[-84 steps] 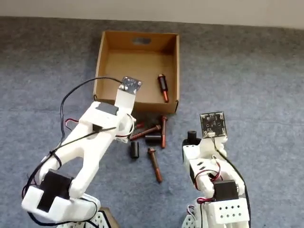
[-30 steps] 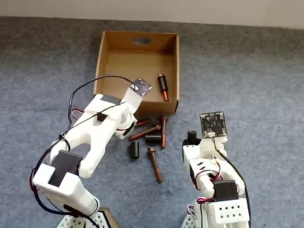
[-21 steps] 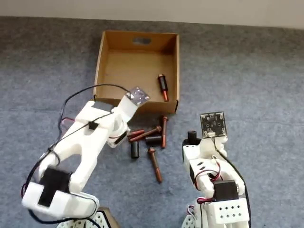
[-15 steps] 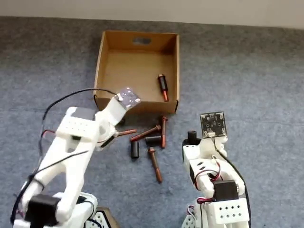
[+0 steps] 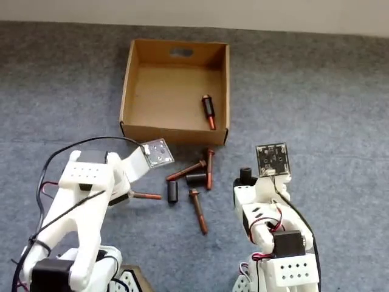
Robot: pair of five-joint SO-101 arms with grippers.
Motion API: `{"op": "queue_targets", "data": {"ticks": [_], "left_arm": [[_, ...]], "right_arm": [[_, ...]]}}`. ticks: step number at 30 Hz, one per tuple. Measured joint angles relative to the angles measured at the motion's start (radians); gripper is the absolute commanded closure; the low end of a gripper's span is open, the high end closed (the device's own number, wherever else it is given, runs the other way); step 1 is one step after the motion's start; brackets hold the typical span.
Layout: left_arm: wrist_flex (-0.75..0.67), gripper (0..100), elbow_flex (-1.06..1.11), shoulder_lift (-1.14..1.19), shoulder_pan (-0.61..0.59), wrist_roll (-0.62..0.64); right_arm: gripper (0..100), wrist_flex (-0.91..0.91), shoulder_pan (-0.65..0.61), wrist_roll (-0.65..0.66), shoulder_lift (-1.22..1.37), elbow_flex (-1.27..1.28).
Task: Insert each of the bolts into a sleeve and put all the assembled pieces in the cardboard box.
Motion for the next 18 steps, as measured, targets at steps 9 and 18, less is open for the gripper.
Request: {"op": "queue_targets", "data": {"ticks": [9, 18], "left_arm": [[-0.018, 83, -0.048, 0.115, 0.000, -0.002], [0.017, 83, -0.147, -0.038, 0.000, 0.448]], "right_arm": [[99.3, 0.000, 0.000, 0.000, 0.000, 0.000], [99.3, 0.000, 0.000, 0.000, 0.000, 0.000]]}}
